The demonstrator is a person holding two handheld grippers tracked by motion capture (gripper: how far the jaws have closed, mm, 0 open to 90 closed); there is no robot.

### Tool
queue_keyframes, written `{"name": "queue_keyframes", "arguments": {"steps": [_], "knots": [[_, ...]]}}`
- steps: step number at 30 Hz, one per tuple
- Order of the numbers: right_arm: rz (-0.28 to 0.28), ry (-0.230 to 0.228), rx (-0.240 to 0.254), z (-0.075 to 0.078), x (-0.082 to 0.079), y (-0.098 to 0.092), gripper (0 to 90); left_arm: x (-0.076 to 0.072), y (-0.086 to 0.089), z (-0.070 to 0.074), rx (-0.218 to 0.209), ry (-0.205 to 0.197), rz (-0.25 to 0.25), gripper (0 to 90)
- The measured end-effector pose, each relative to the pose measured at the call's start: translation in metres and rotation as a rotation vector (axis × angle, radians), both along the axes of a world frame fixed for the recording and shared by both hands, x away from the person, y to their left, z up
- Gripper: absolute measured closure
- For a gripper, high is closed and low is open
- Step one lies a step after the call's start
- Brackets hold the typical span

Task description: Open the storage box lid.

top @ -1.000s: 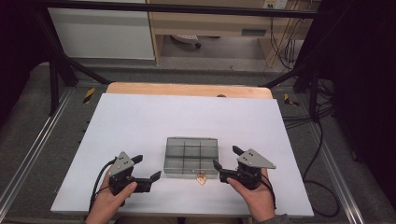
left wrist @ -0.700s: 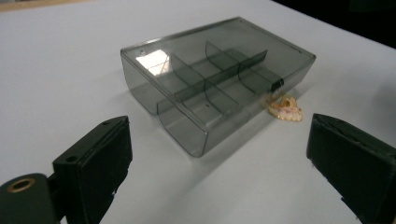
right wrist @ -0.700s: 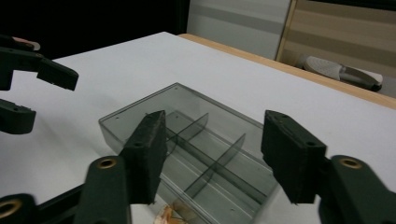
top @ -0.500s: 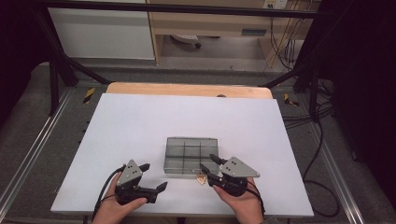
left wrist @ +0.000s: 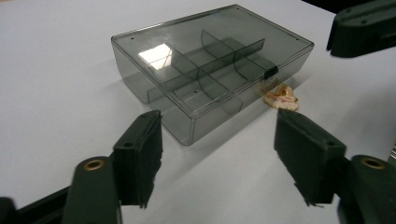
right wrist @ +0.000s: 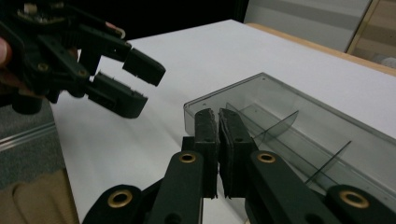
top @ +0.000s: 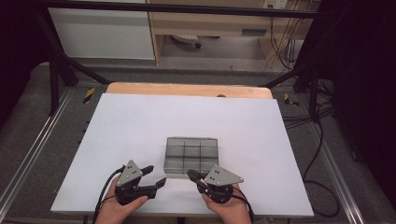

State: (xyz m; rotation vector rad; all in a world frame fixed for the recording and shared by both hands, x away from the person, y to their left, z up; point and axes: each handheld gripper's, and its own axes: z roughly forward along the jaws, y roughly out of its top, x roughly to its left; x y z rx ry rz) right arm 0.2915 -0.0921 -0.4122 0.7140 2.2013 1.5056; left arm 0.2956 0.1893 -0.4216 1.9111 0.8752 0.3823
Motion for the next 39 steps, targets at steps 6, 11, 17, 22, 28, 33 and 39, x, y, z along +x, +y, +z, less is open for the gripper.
{"name": "queue_keyframes", "arguments": {"steps": [6,11,17,22,28,33,39], "knots": [[0.023,0.029,-0.011,-0.004,-0.002,0.006,89.3,0.0,0.004,0.001,0.005,-0.006,0.004,47.4],[0.039,0.071,-0.028,-0.01,-0.003,0.011,90.0,0.001,0.004,-0.001,0.02,0.002,-0.008,57.9],[0.041,0.095,-0.046,-0.016,0.0,0.012,90.0,0.0,0.003,-0.002,0.034,0.007,-0.034,72.3],[0.038,0.11,-0.058,-0.019,0.001,0.011,90.0,0.001,0.003,-0.004,0.046,0.017,-0.039,79.3],[0.031,0.135,-0.086,-0.025,0.005,0.009,90.0,0.004,-0.001,-0.007,0.071,0.035,-0.059,85.4],[0.028,0.147,-0.099,-0.027,0.006,0.008,90.0,0.006,-0.002,-0.009,0.088,0.057,-0.078,89.7],[0.018,0.159,-0.117,-0.03,0.008,0.007,90.0,0.013,-0.002,-0.012,0.101,0.063,-0.069,89.9]]}}
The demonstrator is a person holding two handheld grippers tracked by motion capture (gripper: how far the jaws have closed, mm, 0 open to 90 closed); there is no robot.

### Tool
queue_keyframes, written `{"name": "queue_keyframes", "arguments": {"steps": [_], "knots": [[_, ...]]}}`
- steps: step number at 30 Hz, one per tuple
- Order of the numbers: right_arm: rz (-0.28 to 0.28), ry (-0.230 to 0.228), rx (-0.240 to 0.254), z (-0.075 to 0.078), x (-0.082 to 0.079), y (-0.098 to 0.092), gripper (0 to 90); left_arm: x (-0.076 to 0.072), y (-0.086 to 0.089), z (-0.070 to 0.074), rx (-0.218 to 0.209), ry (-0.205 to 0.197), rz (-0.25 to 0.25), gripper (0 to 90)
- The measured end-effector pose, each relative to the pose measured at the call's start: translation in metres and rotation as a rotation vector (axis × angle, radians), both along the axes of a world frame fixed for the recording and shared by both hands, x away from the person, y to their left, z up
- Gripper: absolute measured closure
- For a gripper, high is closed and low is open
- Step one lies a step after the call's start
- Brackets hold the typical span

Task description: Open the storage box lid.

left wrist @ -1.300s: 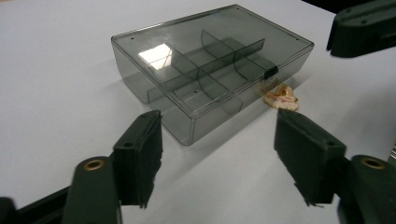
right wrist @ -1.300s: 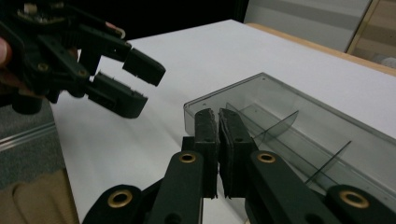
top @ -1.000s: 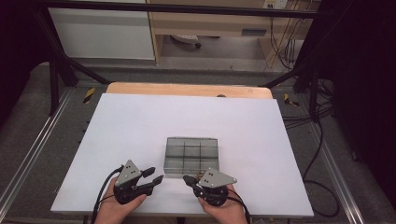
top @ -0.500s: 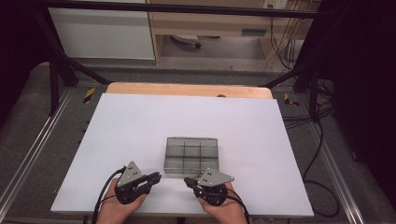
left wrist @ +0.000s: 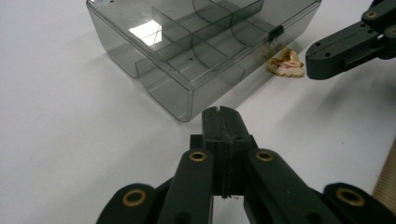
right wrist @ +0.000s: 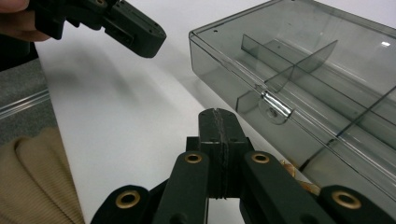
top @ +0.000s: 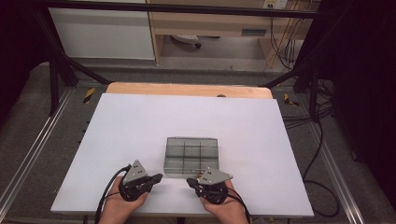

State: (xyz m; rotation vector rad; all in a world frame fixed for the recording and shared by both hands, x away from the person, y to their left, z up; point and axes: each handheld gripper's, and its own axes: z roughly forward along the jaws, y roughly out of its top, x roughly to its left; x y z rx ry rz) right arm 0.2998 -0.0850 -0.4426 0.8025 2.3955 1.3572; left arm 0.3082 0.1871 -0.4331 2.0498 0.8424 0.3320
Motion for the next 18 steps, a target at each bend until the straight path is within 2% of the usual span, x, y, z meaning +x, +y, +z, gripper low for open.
{"name": "queue_keyframes", "arguments": {"steps": [8,13,18], "knots": [[-0.025,0.007,-0.011,-0.002,0.004,-0.004,90.0,0.012,-0.002,-0.006,0.025,0.004,0.008,89.9],[-0.024,0.011,-0.011,-0.003,0.005,-0.004,90.0,0.016,-0.003,-0.009,0.046,0.004,0.012,90.0],[-0.025,0.013,-0.019,-0.004,0.006,-0.004,90.0,0.017,-0.004,-0.009,0.048,-0.005,0.01,90.0]]}}
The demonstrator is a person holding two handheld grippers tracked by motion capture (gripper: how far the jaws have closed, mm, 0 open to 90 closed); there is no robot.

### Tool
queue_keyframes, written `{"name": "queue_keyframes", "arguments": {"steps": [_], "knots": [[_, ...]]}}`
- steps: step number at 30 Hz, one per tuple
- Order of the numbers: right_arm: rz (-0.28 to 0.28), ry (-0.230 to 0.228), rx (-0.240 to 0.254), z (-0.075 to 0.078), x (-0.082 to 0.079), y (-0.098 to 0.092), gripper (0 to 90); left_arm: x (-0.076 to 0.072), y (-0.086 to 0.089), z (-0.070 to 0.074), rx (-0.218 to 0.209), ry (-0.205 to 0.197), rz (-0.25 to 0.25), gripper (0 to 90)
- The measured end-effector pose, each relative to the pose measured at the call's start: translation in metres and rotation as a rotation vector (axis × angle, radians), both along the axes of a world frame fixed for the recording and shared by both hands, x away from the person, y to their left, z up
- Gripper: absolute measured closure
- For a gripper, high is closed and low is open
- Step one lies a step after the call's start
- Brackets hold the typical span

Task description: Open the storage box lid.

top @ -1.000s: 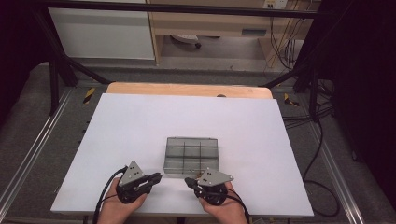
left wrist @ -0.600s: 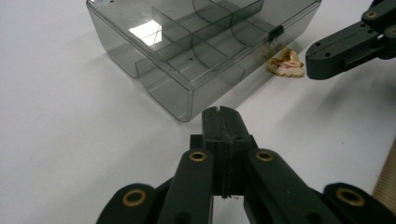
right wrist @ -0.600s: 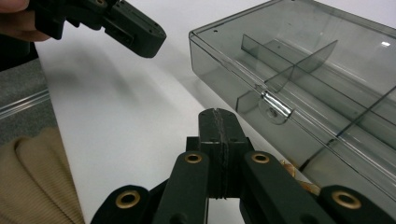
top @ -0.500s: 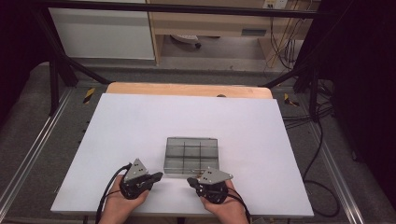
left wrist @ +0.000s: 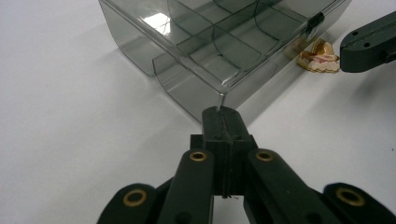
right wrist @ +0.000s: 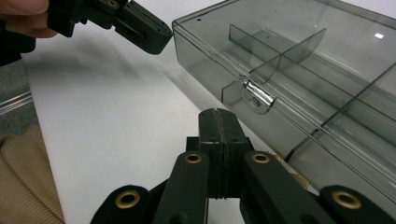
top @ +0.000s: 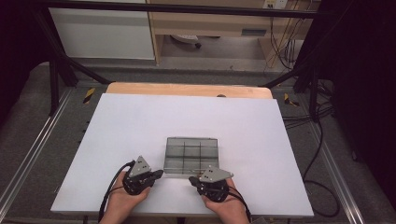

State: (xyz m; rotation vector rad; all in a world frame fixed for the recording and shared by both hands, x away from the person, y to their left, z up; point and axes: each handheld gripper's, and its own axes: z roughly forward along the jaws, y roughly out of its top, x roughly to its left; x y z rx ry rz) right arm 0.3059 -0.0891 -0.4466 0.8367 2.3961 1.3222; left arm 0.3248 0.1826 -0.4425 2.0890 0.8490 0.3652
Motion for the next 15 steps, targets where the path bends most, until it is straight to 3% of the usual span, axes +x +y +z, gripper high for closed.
{"name": "queue_keyframes", "arguments": {"steps": [15], "knots": [[-0.015,0.003,-0.013,-0.0014,0.0025,-0.0024,90.0,0.001,-0.0009,-0.0016,0.012,-0.009,0.001,90.0]]}}
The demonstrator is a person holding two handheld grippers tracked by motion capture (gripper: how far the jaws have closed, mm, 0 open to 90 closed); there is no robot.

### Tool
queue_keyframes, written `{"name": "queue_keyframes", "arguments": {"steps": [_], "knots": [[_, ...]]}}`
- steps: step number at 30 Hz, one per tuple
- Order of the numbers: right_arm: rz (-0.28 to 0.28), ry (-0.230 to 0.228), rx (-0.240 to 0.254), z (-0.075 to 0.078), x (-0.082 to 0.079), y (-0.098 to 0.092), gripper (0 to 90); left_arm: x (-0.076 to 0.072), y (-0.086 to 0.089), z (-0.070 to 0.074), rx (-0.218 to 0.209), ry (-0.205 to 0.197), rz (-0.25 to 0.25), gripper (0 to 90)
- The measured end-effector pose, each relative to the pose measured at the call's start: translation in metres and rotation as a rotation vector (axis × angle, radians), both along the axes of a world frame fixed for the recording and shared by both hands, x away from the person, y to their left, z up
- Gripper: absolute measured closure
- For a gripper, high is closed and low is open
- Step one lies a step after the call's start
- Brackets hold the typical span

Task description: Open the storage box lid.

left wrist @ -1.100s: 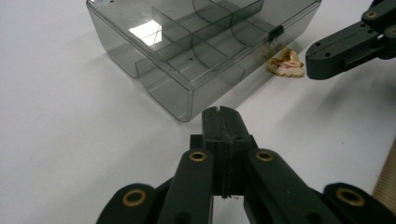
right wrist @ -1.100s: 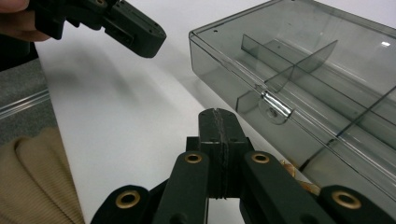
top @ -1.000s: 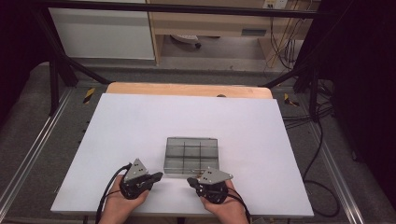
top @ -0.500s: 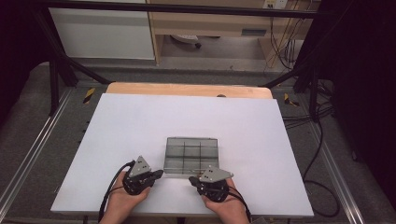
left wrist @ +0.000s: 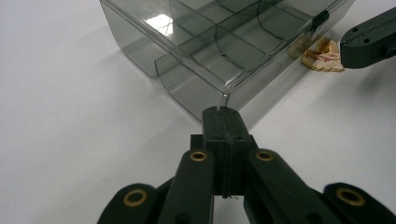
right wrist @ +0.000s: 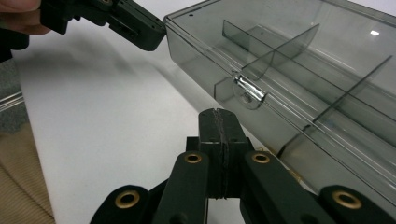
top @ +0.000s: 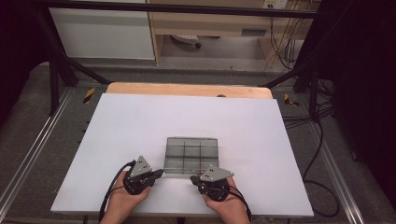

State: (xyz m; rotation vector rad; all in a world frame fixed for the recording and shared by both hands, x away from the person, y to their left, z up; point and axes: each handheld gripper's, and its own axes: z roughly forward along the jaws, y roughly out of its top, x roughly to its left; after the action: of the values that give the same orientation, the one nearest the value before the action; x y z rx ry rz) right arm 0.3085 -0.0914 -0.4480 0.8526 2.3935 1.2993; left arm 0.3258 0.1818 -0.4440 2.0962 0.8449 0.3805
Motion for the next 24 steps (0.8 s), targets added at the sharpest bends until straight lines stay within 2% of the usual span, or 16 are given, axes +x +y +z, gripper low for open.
{"name": "queue_keyframes", "arguments": {"steps": [13,16,24], "knots": [[-0.031,0.008,-0.022,-0.004,0.006,0.0,89.9,0.0,-0.002,-0.001,-0.005,0.015,-0.007,90.0],[-0.036,0.01,-0.026,-0.005,0.008,0.0,89.9,-0.001,-0.003,-0.001,0.007,0.007,-0.009,90.0],[-0.041,0.013,-0.027,-0.006,0.011,0.0,89.9,-0.001,-0.001,0.002,-0.01,0.004,-0.007,90.0]]}}
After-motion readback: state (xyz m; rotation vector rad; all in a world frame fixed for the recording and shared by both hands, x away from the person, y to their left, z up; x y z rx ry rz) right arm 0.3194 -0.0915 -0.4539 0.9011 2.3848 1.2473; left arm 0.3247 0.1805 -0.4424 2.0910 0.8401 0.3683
